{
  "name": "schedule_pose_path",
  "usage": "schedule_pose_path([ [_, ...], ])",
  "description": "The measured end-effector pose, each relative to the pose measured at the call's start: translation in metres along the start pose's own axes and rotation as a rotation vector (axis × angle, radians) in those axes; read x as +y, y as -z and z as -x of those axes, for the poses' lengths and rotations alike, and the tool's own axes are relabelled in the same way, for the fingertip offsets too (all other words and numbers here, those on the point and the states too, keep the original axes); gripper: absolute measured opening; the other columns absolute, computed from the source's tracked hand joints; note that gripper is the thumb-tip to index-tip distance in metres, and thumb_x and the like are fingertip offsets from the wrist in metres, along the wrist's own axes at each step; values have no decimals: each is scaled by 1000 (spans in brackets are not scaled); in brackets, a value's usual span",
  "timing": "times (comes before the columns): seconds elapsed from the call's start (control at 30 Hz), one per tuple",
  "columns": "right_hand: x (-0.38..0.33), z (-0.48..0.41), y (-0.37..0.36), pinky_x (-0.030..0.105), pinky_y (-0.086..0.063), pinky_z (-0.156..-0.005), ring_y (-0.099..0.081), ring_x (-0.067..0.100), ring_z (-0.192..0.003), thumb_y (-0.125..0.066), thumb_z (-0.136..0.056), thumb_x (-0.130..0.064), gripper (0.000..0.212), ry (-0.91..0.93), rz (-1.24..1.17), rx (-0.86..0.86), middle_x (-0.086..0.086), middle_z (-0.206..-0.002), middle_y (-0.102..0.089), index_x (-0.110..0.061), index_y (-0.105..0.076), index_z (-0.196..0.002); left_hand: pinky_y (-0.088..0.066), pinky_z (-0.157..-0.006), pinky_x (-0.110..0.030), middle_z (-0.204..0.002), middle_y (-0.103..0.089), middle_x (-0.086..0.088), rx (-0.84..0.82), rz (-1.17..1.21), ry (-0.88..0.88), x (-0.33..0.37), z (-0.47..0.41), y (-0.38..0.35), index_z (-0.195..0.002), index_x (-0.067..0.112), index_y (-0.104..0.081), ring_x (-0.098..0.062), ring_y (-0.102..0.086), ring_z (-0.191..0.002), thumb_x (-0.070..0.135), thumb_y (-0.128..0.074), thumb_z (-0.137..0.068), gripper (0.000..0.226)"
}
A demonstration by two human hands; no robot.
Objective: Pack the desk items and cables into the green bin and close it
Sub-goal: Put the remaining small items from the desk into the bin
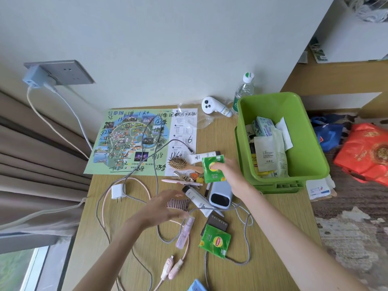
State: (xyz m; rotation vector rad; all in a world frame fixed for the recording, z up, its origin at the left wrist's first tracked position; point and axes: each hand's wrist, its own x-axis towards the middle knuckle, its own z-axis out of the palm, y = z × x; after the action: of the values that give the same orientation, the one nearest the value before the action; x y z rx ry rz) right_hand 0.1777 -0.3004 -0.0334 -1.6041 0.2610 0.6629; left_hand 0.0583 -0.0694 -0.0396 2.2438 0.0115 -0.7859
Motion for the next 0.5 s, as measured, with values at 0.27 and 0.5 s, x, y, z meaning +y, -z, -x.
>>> schedule_pose_path([
  [0.27, 7, 13, 3, 29, -30, -57, -36, 18, -59, -43, -75, 9, 26, -34, 114, 57, 7, -66, -41, -13, -32, -65, -43, -101, -27, -128, -60, 7, 186, -85, -46, 7, -7, -13, -129, 22, -56, -2, -53, -113, 47, -58, -91, 45],
  [0.5, 18, 7, -10, 26, -29, -53, -36, 11, -47, -48, -98, -29, 39, 15, 191, 116, -3, -55, -39, -16, -44, -61, -56, -72, -24, -84, -72, 3, 404, 221, 8, 15, -11, -1, -98, 11, -59, -6, -69, -75, 31, -45, -102, 25],
])
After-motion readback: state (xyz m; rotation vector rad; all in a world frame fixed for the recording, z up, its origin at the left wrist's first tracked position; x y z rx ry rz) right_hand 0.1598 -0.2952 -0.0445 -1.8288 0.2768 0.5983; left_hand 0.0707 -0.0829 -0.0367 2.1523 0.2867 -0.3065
